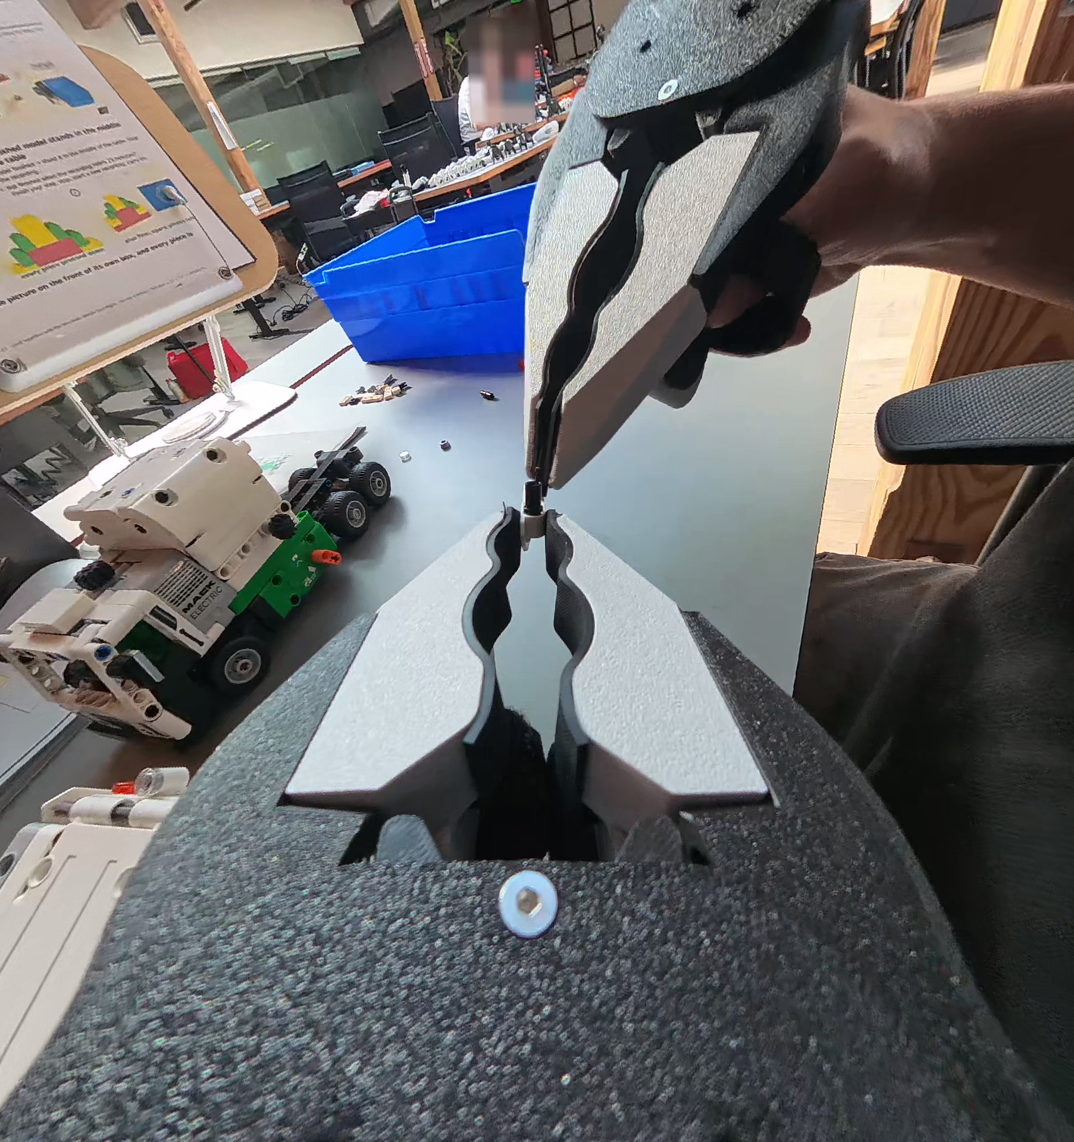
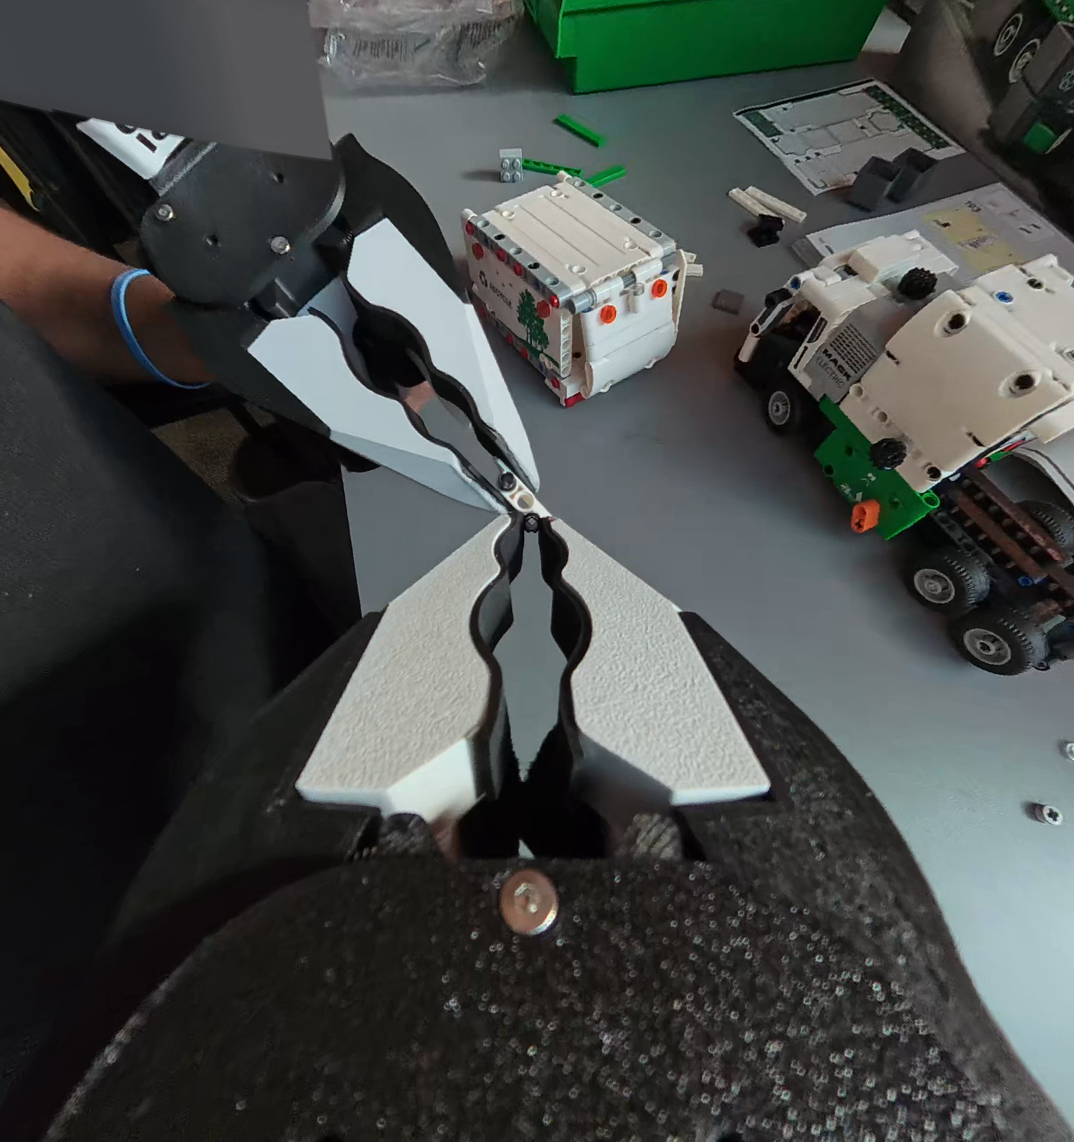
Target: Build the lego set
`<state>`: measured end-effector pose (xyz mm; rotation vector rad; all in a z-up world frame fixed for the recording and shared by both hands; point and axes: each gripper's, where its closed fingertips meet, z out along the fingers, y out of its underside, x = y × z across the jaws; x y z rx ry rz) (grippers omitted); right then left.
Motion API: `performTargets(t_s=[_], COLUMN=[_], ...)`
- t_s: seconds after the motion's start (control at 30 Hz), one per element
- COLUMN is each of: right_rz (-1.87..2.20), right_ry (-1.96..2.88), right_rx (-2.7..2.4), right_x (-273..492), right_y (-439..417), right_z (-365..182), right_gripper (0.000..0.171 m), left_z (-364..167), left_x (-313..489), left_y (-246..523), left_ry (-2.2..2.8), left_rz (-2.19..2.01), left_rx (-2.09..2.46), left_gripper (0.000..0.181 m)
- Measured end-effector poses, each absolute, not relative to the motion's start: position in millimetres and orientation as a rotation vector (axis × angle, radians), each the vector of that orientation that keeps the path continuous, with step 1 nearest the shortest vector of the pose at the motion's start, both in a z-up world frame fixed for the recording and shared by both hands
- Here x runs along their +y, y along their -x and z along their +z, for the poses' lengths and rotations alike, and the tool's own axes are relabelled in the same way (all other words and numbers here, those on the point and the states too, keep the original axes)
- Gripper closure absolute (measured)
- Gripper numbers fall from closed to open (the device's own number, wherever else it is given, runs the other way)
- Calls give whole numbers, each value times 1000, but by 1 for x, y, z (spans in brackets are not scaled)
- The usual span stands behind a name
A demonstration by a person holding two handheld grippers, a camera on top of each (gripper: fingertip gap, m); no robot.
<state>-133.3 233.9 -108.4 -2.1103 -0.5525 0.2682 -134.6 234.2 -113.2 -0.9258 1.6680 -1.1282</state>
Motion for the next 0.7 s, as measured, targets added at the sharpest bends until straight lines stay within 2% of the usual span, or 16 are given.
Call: performTargets(t_s=[0.43, 0.7], right_rz=[239, 392], right_ry=[2188, 2108], right_rx=[-714, -850], right_x=[223, 215], right_y=[138, 142], right_z=[-123, -124], right_gripper=[167, 167], left_z=[-127, -125], left_x=[221, 212], left_y=[134, 140], left_ry=[830, 850], left_rz=[-980, -1107], left_rx=[1754, 1801], left_gripper=[175, 176])
